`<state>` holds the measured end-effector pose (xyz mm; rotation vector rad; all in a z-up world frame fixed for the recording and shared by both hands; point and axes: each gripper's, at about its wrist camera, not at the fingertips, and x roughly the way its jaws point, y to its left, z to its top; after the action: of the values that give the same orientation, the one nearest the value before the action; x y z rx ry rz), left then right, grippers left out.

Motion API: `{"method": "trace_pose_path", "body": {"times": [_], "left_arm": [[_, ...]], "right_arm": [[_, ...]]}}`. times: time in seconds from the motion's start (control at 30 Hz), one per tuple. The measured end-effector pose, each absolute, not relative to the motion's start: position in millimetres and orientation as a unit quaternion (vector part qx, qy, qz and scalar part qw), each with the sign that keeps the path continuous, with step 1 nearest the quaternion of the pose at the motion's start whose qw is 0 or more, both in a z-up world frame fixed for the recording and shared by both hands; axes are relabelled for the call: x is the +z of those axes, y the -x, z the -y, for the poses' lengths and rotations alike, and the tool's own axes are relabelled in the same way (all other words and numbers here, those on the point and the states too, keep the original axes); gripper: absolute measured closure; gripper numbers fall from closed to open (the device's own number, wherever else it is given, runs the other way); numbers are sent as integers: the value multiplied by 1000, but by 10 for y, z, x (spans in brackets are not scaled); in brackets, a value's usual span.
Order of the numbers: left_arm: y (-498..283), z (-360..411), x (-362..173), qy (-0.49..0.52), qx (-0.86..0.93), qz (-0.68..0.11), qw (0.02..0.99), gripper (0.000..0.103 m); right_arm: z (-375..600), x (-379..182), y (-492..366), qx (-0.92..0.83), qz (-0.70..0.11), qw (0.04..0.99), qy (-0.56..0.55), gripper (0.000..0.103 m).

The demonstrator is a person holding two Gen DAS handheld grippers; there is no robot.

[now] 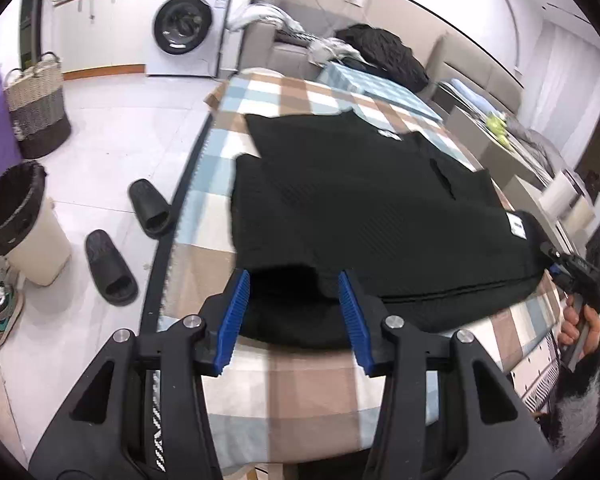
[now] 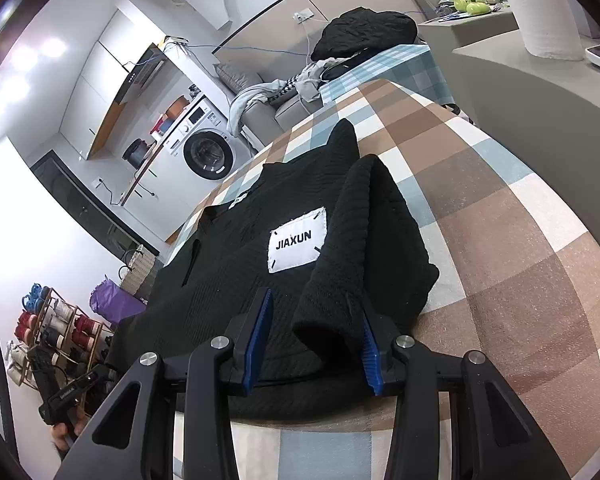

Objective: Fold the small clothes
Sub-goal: 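Lower the folded hem onto the sweater and open both grippers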

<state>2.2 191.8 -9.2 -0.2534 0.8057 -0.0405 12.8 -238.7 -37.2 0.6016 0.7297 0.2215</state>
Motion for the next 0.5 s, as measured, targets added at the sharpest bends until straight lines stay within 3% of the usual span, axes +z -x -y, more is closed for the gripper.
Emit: {"method": "trace_pose_path", "body": {"times": [0.3,0.5], "left_arm": [[-154,-2088,-221,197,-23,-378,904,60],[-208,-1680,-172,142,-50,-363,920,59]], "right_arm": [[2363,-376,-123,107,-353,884,-287,62],[2342,-386,-132,109,-355,884,-284,62]]}}
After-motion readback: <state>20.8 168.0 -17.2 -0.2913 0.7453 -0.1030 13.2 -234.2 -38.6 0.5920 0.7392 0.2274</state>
